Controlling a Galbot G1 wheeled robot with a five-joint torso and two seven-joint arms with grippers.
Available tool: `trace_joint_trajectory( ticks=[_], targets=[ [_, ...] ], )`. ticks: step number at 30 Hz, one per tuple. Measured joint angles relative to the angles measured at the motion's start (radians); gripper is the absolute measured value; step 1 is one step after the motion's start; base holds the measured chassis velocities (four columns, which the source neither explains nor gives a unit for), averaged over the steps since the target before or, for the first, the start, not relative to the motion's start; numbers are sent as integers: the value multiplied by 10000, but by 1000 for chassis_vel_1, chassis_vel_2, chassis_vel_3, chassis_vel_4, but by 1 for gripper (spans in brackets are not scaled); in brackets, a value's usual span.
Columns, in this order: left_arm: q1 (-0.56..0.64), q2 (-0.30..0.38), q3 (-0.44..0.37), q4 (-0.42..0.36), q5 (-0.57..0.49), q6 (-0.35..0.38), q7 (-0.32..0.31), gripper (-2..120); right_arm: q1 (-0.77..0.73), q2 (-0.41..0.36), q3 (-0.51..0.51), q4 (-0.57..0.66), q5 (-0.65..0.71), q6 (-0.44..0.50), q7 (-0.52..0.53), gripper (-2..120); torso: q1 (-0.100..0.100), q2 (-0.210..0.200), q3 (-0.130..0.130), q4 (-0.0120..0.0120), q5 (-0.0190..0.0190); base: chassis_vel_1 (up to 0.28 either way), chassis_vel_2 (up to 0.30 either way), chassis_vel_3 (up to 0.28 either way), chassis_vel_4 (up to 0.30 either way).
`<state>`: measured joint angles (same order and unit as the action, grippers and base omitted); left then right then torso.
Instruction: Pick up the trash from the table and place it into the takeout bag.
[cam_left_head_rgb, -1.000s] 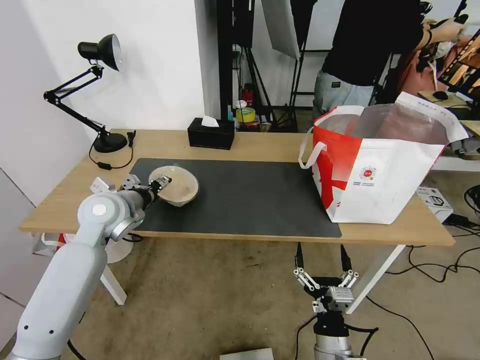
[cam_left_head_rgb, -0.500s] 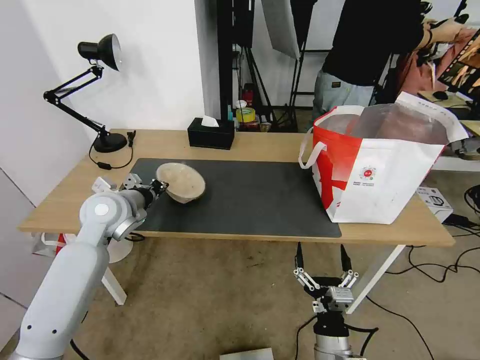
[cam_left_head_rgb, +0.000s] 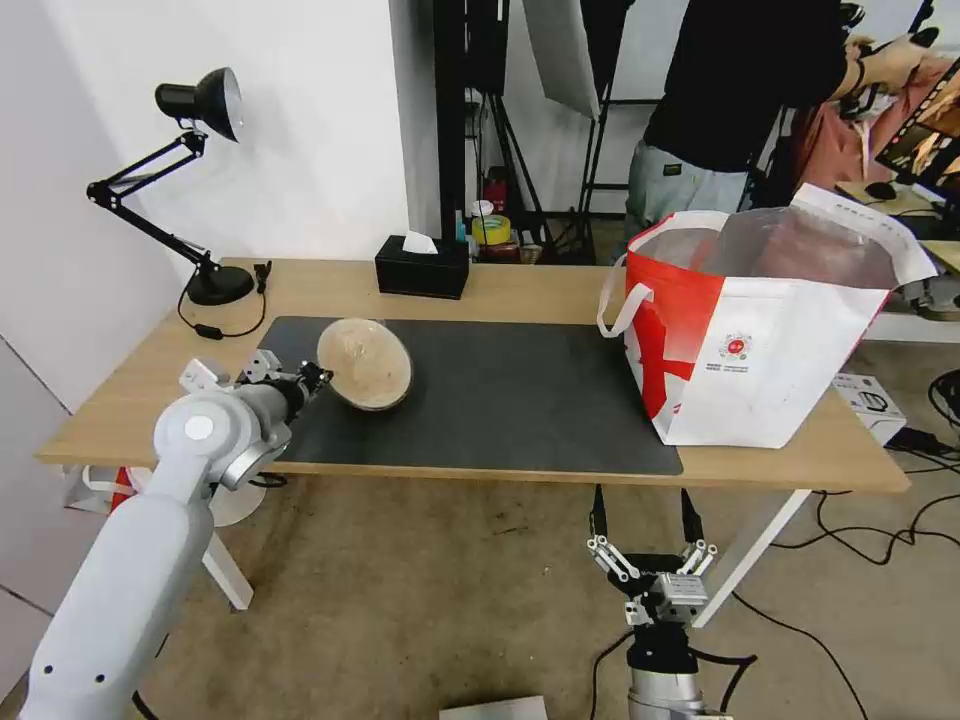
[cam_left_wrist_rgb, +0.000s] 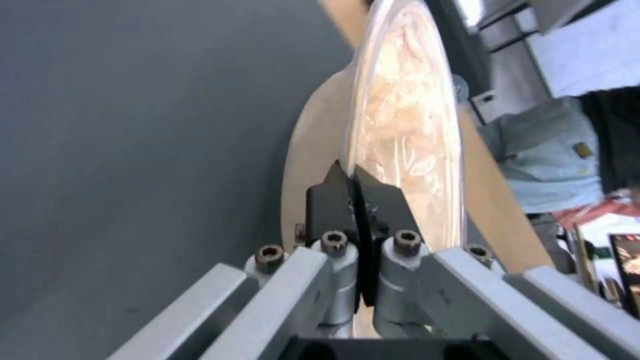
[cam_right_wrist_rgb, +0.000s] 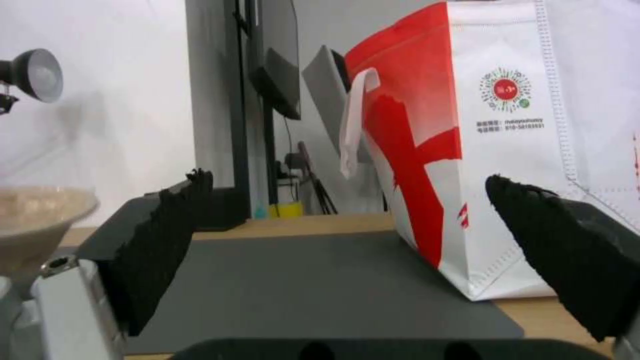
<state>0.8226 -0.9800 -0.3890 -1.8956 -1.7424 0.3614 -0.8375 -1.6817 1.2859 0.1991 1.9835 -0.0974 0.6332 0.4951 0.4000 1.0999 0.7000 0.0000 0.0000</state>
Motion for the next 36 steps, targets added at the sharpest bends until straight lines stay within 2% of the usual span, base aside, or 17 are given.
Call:
trace_joint_trajectory(
  ticks=[6, 9, 10, 12, 14, 15, 17, 19, 20, 22, 25, 27, 28, 30, 31, 35, 36],
  targets=[
    [-399, 596, 186, -322, -163, -315, 728, 0, 0, 0, 0, 0, 0, 0, 0, 100, 0, 0, -1, 1, 1, 0, 0, 0, 0],
    [-1013, 1105, 626, -306, -118, -1046, 2068, 0, 0, 0, 0, 0, 0, 0, 0, 100, 0, 0, -1, 0, 1, 0, 0, 0, 0],
    [-1013, 1105, 626, -306, -118, -1046, 2068, 0, 0, 0, 0, 0, 0, 0, 0, 100, 0, 0, -1, 0, 1, 0, 0, 0, 0],
    [-1541, 1338, 1039, -262, -96, -1512, 2920, 0, 0, 0, 0, 0, 0, 0, 0, 100, -1, 0, -1, 1, 0, 0, 0, 0, 0],
    [-2220, 1470, 1636, -126, -100, -1875, 3471, 0, 0, 1, 0, 0, 0, 0, -1, 100, 0, 0, -1, 1, 1, 0, 0, 0, 0],
    [-2220, 1470, 1636, -126, -100, -1875, 3471, 0, 0, 1, 0, 0, 0, 0, -1, 100, 0, 0, -1, 1, 1, 0, 0, 0, 0],
    [-3031, 1537, 2413, 109, -119, -2162, 3935, 0, 0, 1, 1, 0, 0, 0, 0, 100, 1, 0, -1, 2, -1, 0, 0, 0, 0],
    [-4331, 1507, 3566, 516, -169, -2529, 4439, 0, 0, 1, 0, 0, -1, 0, -1, 100, 0, 0, 0, 0, -1, 0, 0, 0, 0],
    [-4331, 1507, 3566, 516, -169, -2529, 4439, 0, 0, 1, 0, 0, -1, 0, -1, 100, 0, 0, 0, 0, -1, 0, 0, 0, 0],
    [-5630, 1299, 4443, 983, -279, -2812, 4778, 0, 0, 1, 1, 0, 0, 0, 0, 100, 1, 0, 0, -1, 4, 0, 0, 0, 0],
    [-7232, 817, 5860, 1620, -439, -3351, 4931, 0, 0, 1, 0, 0, 0, 0, 1, 100, 1, 0, 0, 0, 3, 0, 0, 0, 0],
    [-7342, 777, 5981, 1666, -445, -3396, 4934, 0, -1, 0, 0, 0, 0, 0, -1, 100, 1, 0, 0, 1, 3, 0, 0, 0, 0],
    [-8410, 308, 7325, 2210, -492, -3718, 5001, 0, 1, 1, 0, 0, 0, 0, -1, 100, 1, 0, 0, -1, 4, 0, 0, 0, 0],
    [-9205, -151, 8180, 2789, -499, -3833, 5148, 0, -7, 0, 2, 0, 0, 0, 0, 100, 2, -1, 3, -3, 2, 0, 0, 0, 0],
    [-9205, -151, 8180, 2789, -499, -3833, 5148, 0, -7, 0, 2, 0, 0, 0, 0, 100, 2, -1, 3, -3, 2, 0, 0, 0, 0],
    [-10632, -1572, 9006, 4188, -512, -3911, 5414, 0, 0, 1, 0, 0, 0, 0, -1, 100, 1, 0, 2, -2, 3, 0, 0, 0, 0],
    [-10632, -1572, 9006, 4188, -512, -3911, 5414, 0, 0, 1, 0, 0, 0, 0, -1, 100, 1, 0, 2, -2, 3, 0, 0, 0, 0]
  ],
)
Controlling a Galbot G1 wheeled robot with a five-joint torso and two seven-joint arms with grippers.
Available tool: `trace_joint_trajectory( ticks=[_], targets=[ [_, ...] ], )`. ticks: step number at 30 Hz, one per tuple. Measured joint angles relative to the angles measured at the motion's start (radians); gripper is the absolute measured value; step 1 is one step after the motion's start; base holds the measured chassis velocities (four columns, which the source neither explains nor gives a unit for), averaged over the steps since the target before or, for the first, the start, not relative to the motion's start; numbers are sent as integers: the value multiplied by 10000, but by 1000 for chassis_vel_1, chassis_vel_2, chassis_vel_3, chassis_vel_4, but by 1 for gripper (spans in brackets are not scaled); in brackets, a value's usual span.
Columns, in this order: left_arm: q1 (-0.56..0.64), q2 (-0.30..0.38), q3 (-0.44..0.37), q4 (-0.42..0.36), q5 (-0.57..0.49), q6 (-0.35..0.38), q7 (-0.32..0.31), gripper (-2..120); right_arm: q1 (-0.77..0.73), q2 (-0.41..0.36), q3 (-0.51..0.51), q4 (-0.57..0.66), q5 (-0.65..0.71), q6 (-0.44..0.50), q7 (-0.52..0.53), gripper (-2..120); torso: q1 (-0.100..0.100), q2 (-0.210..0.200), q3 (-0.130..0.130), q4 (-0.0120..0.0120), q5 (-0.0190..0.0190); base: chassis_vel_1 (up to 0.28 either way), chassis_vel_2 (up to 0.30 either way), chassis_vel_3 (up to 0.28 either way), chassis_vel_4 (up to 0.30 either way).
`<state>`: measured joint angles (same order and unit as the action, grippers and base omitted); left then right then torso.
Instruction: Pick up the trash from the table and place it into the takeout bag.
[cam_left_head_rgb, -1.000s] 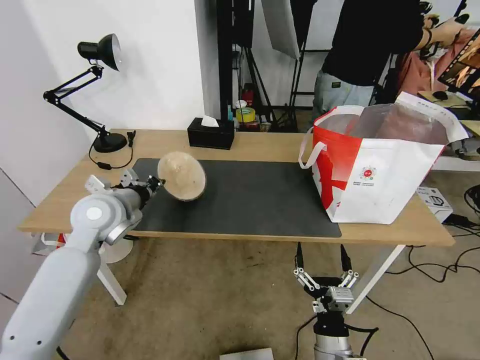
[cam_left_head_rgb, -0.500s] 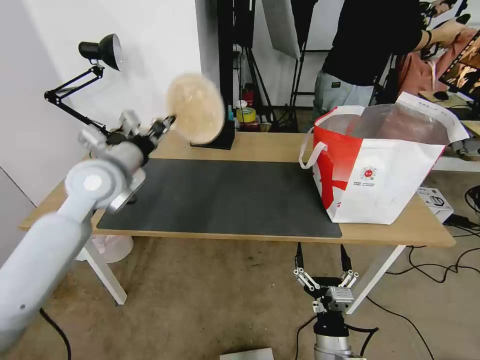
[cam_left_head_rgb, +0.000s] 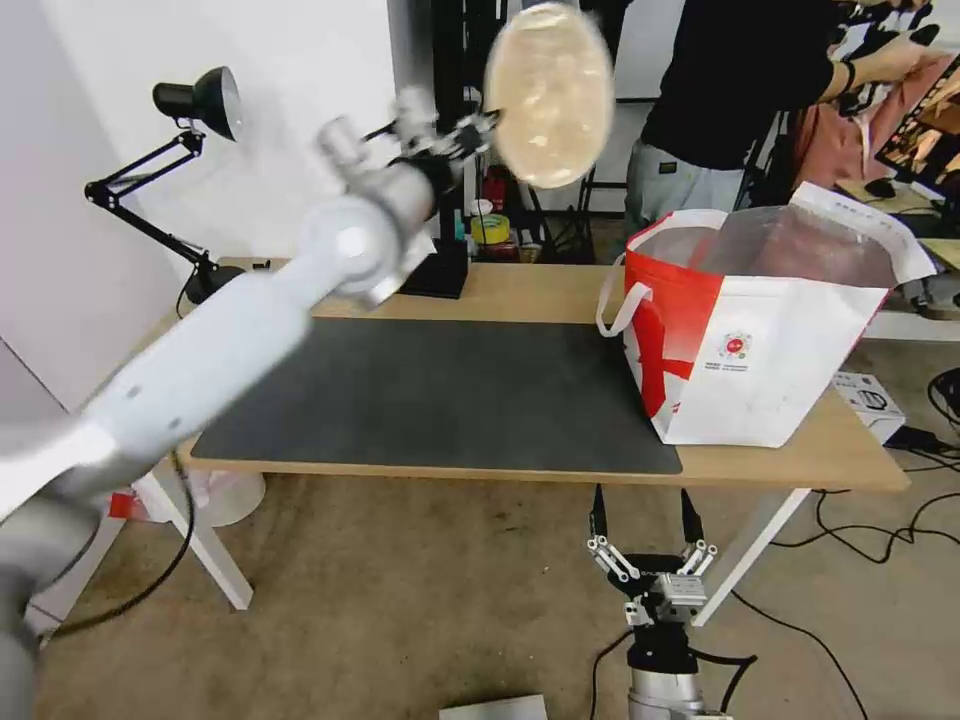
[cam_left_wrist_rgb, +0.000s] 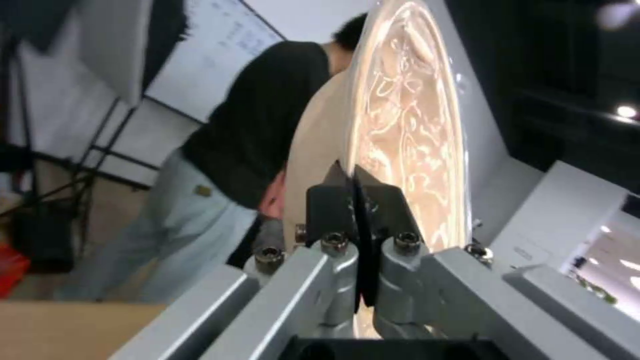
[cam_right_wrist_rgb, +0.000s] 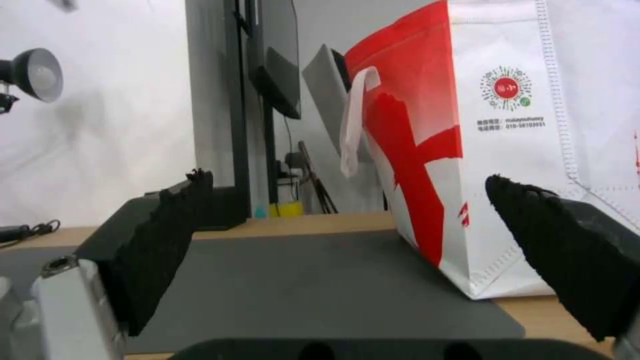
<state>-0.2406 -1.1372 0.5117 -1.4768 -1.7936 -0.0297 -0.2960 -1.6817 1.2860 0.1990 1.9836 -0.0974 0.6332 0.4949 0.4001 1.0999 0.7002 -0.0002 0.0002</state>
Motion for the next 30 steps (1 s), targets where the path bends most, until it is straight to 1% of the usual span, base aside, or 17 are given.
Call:
trace_joint_trajectory(
  ticks=[1, 3, 4, 5, 6, 8, 9, 10, 14, 15, 19, 20, 24, 30],
  targets=[
    [-285, -368, 144, 382, -7, 0, 63, 0, -2, 0, -1, 0, 1, 0, 0, 100, 0, 0, 0, 0, 2, 0, 0, 0, 0],
    [-595, -831, 352, 918, -13, -6, 164, 0, 1, 0, 0, 0, 0, 0, 1, 100, 0, 1, -2, -2, 4, 0, 0, 0, 0],
    [-796, -1151, 503, 1347, -18, -23, 245, 0, -1, 0, 0, 0, 0, 0, 0, 100, 0, 1, -1, -2, 3, 0, 0, 0, 0],
    [-796, -1151, 503, 1347, -18, -23, 245, 0, -1, 0, 0, 0, 0, 0, 0, 100, 0, 1, -1, -2, 3, 0, 0, 0, 0],
    [-974, -1487, 628, 1785, -23, -25, 387, 0, -1, 0, 0, 0, 1, 0, 2, 100, 1, 1, -1, -1, 2, 0, 0, 0, 0],
    [-1134, -1978, 839, 2360, -26, -23, 659, 0, 1, 0, 0, 0, 0, 0, 1, 100, 0, 2, -1, 2, 0, 0, 0, 0, 0],
    [-1158, -2141, 947, 2544, -26, -19, 813, 0, 0, 0, 0, 0, 0, 0, 1, 100, 0, 2, -1, 2, 0, 0, 0, 0, 0],
    [-1158, -2141, 947, 2544, -26, -19, 813, 0, 0, 0, 0, 0, 0, 0, 1, 100, 0, 2, -1, 2, 0, 0, 0, 0, 0],
    [-1198, -2759, 1562, 3206, -2, -25, 1220, 0, 0, 0, 0, 0, 0, 0, 1, 100, 0, 1, -1, 1, 0, 0, 0, 0, 0],
    [-1198, -2759, 1562, 3206, -2, -25, 1220, 0, 0, 0, 0, 0, 0, 0, 1, 100, 0, 1, -1, 1, 0, 0, 0, 0, 0],
    [-1271, -3073, 2153, 3501, -11, 7, 1711, 0, 0, -1, 0, 0, 0, 0, 1, 100, -1, 1, -2, 1, -1, 0, 0, 0, 0],
    [-1271, -3073, 2153, 3501, -11, 7, 1711, 0, 0, -1, 0, 0, 0, 0, 1, 100, -1, 1, -2, 1, -1, 0, 0, 0, 0],
    [-1285, -3225, 2842, 3505, -18, 91, 1831, 0, 0, 0, 0, 0, 0, 0, 1, 100, 0, 1, -2, 2, -1, 0, 0, 0, 0],
    [-1280, -3281, 3314, 3501, -17, 209, 1855, 0, 0, 0, 0, 0, 0, 0, 1, 100, -1, 1, -2, 1, -1, 0, 0, 0, 0]
  ],
)
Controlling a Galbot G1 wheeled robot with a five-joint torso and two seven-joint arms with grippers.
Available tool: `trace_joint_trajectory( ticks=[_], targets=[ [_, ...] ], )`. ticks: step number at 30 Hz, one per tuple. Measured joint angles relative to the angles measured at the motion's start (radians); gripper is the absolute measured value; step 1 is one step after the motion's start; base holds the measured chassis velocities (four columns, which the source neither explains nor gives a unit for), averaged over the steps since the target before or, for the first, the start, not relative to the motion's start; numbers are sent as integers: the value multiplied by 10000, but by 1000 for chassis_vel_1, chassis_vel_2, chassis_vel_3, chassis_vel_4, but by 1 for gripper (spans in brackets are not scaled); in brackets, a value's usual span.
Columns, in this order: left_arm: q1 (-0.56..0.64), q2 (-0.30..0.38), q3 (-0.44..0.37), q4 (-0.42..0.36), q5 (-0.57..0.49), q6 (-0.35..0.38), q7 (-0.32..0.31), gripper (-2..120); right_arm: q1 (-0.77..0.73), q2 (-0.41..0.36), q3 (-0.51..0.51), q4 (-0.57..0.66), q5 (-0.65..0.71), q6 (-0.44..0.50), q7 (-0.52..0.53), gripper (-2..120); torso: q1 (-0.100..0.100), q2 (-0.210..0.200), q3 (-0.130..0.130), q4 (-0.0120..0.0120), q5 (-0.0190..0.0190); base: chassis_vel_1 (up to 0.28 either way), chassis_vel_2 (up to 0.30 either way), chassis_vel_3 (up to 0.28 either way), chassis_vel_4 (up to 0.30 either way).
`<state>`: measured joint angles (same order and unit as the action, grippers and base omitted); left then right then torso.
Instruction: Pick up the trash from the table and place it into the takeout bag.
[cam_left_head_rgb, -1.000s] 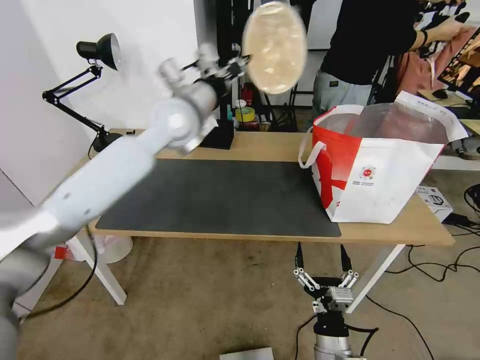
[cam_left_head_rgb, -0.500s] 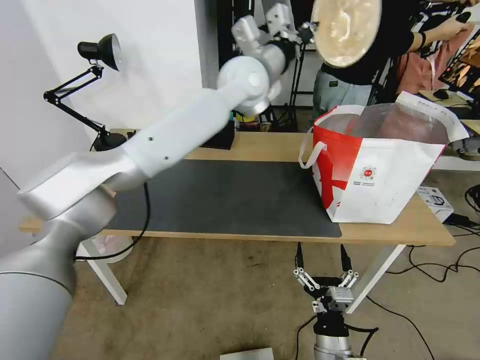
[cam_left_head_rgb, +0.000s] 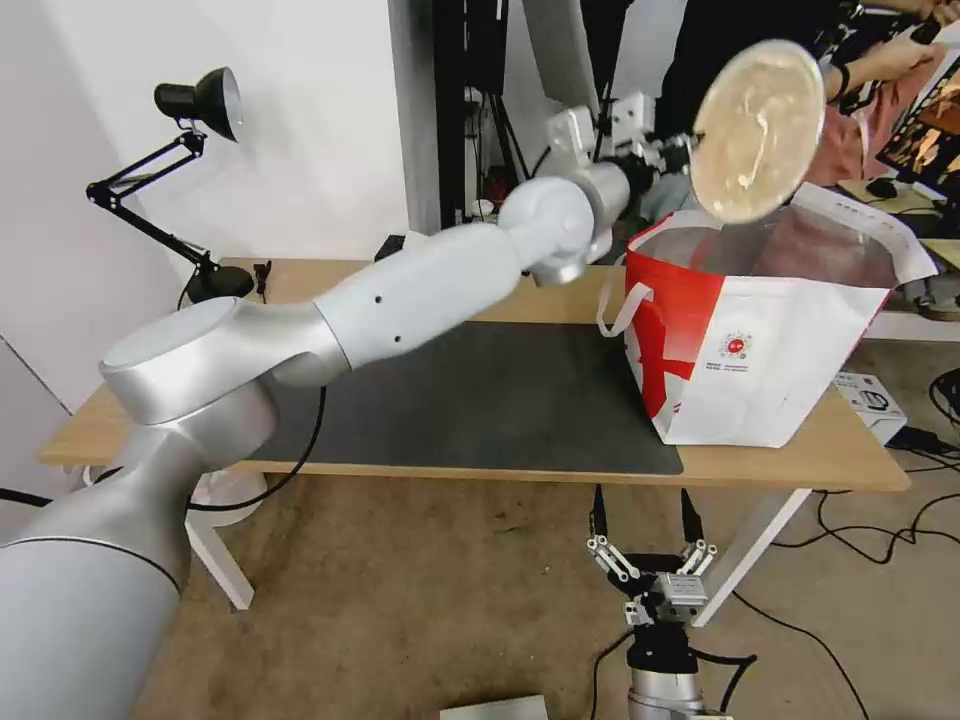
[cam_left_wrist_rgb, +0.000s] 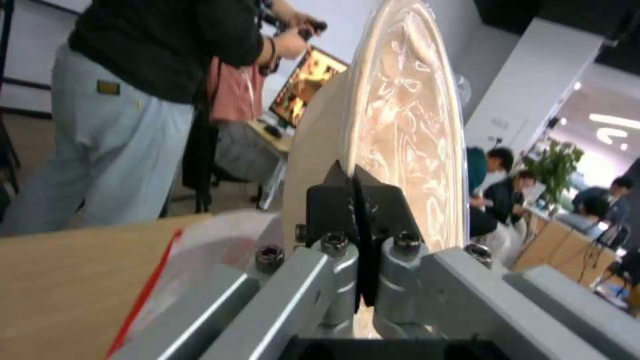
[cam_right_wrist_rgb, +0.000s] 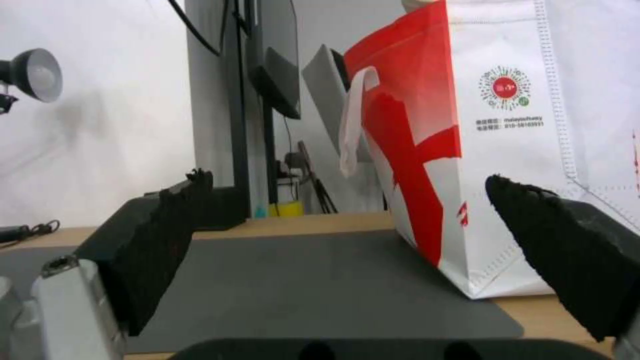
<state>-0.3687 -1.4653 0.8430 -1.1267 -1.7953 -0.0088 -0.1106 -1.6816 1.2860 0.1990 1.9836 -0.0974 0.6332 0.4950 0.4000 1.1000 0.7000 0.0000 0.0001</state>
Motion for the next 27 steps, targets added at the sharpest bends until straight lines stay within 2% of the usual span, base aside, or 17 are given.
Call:
trace_joint_trajectory(
  ticks=[9, 27],
  targets=[
    [-10, 66, 289, 14, 79, 198, -25, 0, 0, 0, 0, 0, 0, 0, 0, 100, 0, 0, 0, 0, -1, 0, 0, 0, 0],
    [9, 128, 337, 74, 95, 236, -27, 0, 0, 0, 0, -1, 0, 0, 0, 100, 0, 1, 0, 0, -1, 0, 0, 0, 0]
  ],
)
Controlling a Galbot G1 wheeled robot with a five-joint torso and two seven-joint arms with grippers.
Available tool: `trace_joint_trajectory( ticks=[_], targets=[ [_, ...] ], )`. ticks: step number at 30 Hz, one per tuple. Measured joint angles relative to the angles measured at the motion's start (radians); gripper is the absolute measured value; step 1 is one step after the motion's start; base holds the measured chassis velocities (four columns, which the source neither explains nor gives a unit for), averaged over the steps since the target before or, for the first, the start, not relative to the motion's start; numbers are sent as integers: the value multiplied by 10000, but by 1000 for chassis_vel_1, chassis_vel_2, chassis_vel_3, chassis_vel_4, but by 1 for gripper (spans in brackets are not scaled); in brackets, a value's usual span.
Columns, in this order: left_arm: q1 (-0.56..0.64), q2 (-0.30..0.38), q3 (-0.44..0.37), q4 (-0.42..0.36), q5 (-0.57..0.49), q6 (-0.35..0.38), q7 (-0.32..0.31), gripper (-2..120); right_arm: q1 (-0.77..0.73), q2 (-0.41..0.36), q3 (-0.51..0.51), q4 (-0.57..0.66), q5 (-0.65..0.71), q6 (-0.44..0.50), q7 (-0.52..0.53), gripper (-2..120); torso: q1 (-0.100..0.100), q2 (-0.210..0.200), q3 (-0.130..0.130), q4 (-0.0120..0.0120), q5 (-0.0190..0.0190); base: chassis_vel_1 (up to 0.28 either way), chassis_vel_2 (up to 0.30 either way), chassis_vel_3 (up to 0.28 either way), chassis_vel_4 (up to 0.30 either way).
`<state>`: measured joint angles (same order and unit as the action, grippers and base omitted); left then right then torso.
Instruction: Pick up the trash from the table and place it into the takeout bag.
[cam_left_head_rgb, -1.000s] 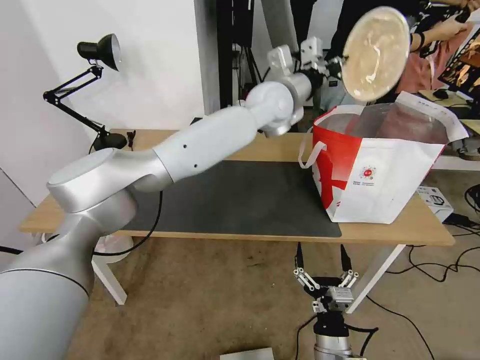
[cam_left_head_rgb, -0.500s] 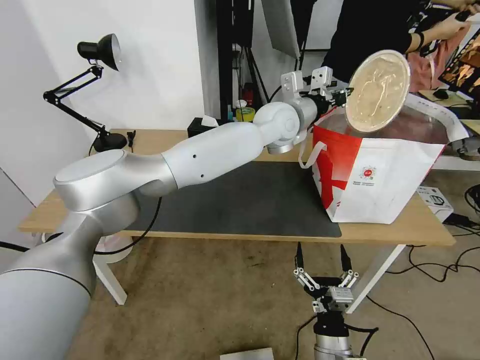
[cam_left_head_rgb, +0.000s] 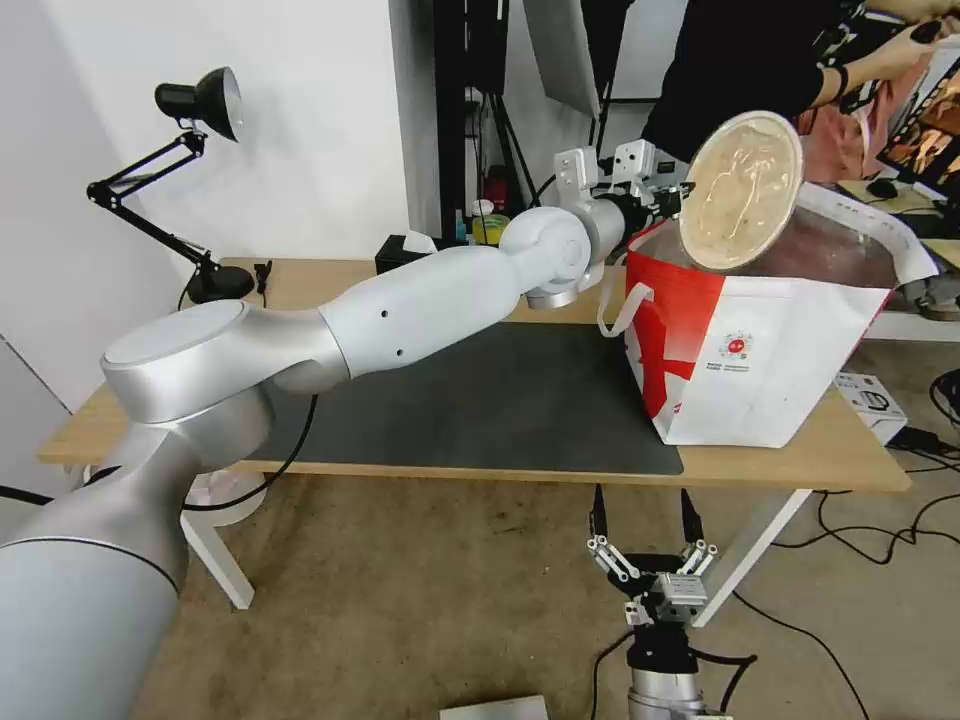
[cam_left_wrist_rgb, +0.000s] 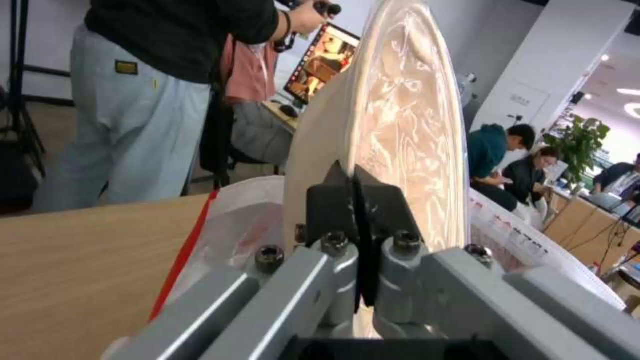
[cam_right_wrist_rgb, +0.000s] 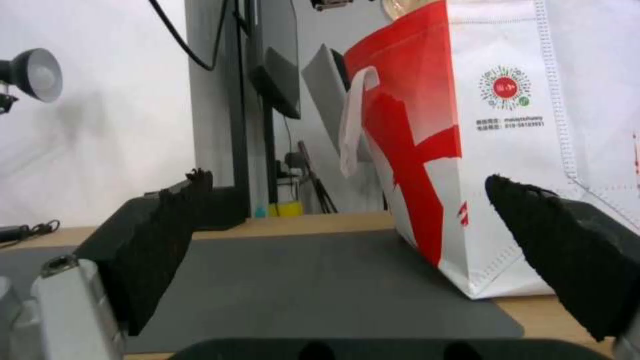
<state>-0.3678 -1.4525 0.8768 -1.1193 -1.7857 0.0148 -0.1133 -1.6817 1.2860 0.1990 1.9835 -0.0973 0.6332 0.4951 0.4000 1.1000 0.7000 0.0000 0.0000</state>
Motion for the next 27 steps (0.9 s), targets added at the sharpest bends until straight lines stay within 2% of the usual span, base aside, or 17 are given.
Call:
trace_joint_trajectory(
  ticks=[17, 20, 21, 27],
  targets=[
    [10, 5, -17, -6, 0, 0, -6, 0, 0, -1, 0, 0, 0, 0, 0, 100, 0, 0, 0, 0, 0, 0, 0, 0, 0],
    [252, -199, 358, 338, 332, 116, 302, 0, 3, 0, 1, 1, -2, 1, 0, 100, -4, 2, -5, 4, 0, 0, 0, 0, 0],
    [374, -275, 533, 454, 429, 202, 389, 0, -8, 0, -4, 1, -1, 0, -2, 100, 1, -5, 8, -5, 2, 0, 0, 0, 0],
    [379, -218, 615, 486, 526, 262, 519, 0, -4, 0, 1, 0, 0, 0, 0, 100, 2, -2, 1, -1, 0, 0, 0, 0, 0]
  ],
)
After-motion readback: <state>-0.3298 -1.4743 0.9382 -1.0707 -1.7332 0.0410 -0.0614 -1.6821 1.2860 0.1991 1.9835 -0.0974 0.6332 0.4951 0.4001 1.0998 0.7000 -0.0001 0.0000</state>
